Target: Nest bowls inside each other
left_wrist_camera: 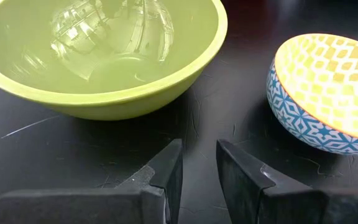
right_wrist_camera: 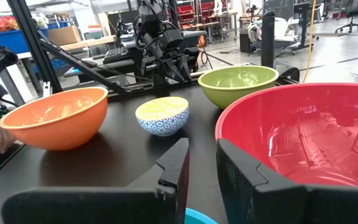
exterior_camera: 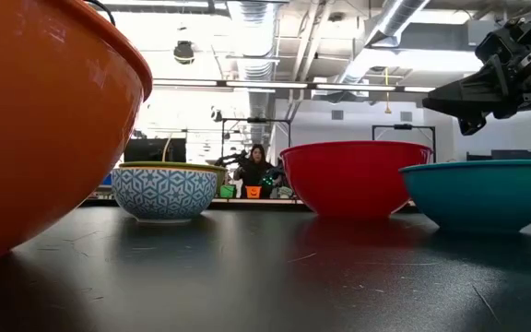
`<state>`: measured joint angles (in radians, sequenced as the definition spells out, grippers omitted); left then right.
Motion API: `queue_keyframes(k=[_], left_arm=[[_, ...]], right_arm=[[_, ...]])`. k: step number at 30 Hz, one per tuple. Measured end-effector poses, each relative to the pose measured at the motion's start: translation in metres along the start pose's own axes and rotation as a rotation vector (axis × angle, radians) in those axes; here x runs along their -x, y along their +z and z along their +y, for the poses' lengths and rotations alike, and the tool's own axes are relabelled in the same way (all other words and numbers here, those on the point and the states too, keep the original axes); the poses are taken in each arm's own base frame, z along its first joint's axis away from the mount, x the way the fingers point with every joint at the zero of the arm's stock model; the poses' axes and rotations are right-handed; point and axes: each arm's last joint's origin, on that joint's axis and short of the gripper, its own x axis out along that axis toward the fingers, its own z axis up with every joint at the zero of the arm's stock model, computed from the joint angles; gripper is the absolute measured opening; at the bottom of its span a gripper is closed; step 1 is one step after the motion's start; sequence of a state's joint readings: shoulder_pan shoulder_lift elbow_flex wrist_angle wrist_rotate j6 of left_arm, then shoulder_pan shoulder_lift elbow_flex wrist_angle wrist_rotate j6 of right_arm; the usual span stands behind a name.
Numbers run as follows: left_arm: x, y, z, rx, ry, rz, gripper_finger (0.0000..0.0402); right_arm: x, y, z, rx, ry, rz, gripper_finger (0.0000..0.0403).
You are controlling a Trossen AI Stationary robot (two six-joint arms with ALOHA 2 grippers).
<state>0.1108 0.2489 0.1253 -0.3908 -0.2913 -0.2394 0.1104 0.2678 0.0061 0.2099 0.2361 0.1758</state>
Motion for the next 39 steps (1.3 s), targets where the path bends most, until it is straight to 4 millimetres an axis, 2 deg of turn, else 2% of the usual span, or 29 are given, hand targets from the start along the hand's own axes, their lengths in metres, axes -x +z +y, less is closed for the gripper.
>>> queue_keyframes(k=[22, 29, 31, 35, 39], left_arm=[[0.000, 0.000, 0.000, 0.000, 0.000, 0.000, 0.0087], [0.000, 0.000, 0.000, 0.000, 0.000, 0.000, 0.0087], [0.000, 0.000, 0.000, 0.000, 0.000, 0.000, 0.0087], [0.000, 0.000, 0.000, 0.000, 0.000, 0.000, 0.0087], [0.000, 0.000, 0.000, 0.000, 0.000, 0.000, 0.0087]], right_arm=[[0.000, 0.000, 0.000, 0.003, -0.001, 0.000, 0.0097], [0.000, 0.002, -0.001, 0.194, -0.009, -0.018, 0.0097], [0.000, 0.006, 0.000, 0.190, -0.007, -0.066, 0.0097], [0.003, 0.026, 0.003, 0.060, 0.017, -0.270, 0.0097], [0.011, 0.047, 0.003, 0.041, 0.024, -0.492, 0.0097]])
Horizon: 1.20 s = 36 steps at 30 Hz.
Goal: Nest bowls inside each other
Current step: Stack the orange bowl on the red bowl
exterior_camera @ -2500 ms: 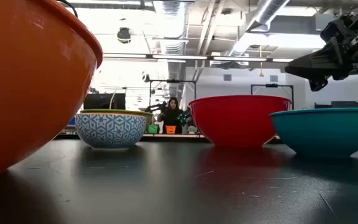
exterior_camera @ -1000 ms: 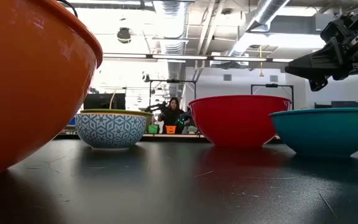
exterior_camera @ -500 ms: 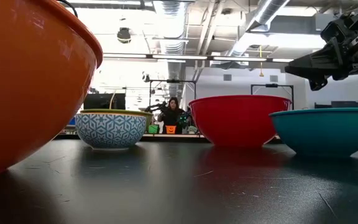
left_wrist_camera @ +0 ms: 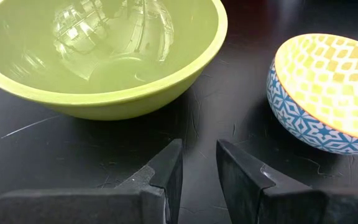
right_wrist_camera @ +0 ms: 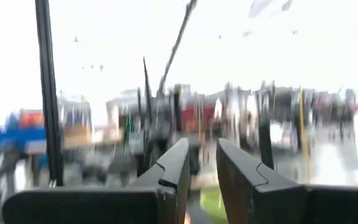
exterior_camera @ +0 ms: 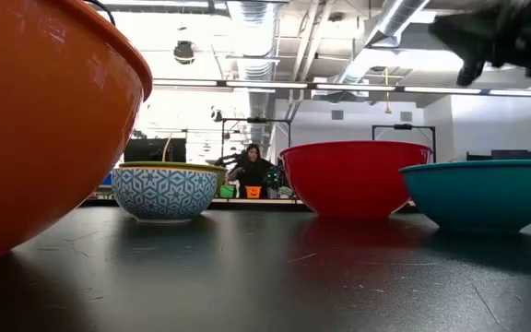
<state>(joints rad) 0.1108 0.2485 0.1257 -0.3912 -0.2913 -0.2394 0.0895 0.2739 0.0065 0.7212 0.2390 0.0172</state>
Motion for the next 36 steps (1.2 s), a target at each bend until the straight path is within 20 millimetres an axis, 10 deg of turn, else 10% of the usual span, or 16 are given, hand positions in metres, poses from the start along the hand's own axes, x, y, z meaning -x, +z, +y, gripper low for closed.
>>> queue_keyframes(k=[8, 19, 36], left_arm=[[0.000, 0.000, 0.000, 0.000, 0.000, 0.001, 0.0087], [0.000, 0.000, 0.000, 0.000, 0.000, 0.000, 0.0087], [0.000, 0.000, 0.000, 0.000, 0.002, 0.000, 0.0087]], right_arm=[[-0.044, 0.016, 0.011, -0.159, 0.001, 0.205, 0.0097], [-0.183, 0.004, 0.081, -0.044, 0.152, 0.553, 0.0097], [-0.327, -0.081, 0.157, -0.069, 0.089, 0.972, 0.0106]])
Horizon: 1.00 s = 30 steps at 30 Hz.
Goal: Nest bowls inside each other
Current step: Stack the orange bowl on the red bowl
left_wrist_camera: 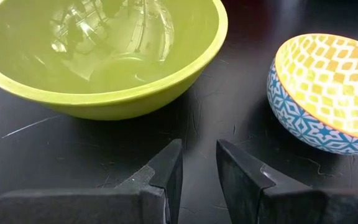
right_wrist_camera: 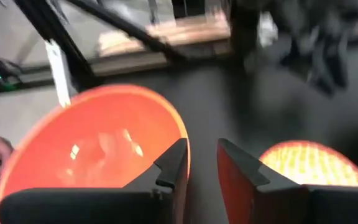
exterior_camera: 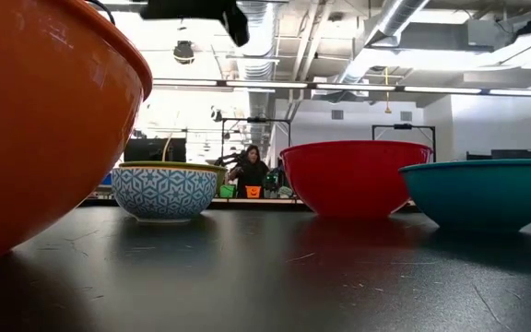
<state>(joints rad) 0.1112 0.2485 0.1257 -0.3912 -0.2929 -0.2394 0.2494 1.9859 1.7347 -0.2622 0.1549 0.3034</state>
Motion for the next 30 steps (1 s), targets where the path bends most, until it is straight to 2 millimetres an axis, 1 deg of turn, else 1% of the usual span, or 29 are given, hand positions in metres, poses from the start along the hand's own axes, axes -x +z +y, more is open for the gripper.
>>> queue_keyframes(k=[3, 6, 9, 12, 14, 19, 23, 26, 30], left_arm=[[0.000, 0.000, 0.000, 0.000, 0.000, 0.000, 0.0087], [0.000, 0.000, 0.000, 0.000, 0.000, 0.000, 0.0087], [0.000, 0.000, 0.000, 0.000, 0.000, 0.000, 0.0087], [0.000, 0.000, 0.000, 0.000, 0.001, 0.000, 0.0087], [0.000, 0.000, 0.000, 0.000, 0.000, 0.000, 0.0087], [0.000, 0.000, 0.000, 0.000, 0.000, 0.000, 0.0087], [0.000, 0.000, 0.000, 0.000, 0.000, 0.000, 0.0087], [0.000, 0.000, 0.000, 0.000, 0.000, 0.000, 0.0087], [0.000, 0.000, 0.000, 0.000, 0.000, 0.000, 0.0087]], right_arm=[[-0.013, 0.005, 0.003, -0.095, -0.040, 0.105, 0.0128], [-0.023, 0.006, 0.005, -0.190, -0.093, 0.211, 0.0163], [-0.025, 0.005, 0.007, -0.294, -0.153, 0.308, 0.0206], [-0.026, 0.004, 0.009, -0.403, -0.162, 0.391, 0.0243], [-0.029, 0.002, 0.013, -0.466, -0.147, 0.414, 0.0259], [-0.037, -0.010, 0.021, -0.542, -0.129, 0.478, 0.0267], [-0.041, -0.017, 0.021, -0.569, -0.149, 0.510, 0.0266], [-0.042, -0.020, 0.022, -0.564, -0.164, 0.524, 0.0265], [-0.048, -0.024, 0.022, -0.561, -0.166, 0.529, 0.0265]])
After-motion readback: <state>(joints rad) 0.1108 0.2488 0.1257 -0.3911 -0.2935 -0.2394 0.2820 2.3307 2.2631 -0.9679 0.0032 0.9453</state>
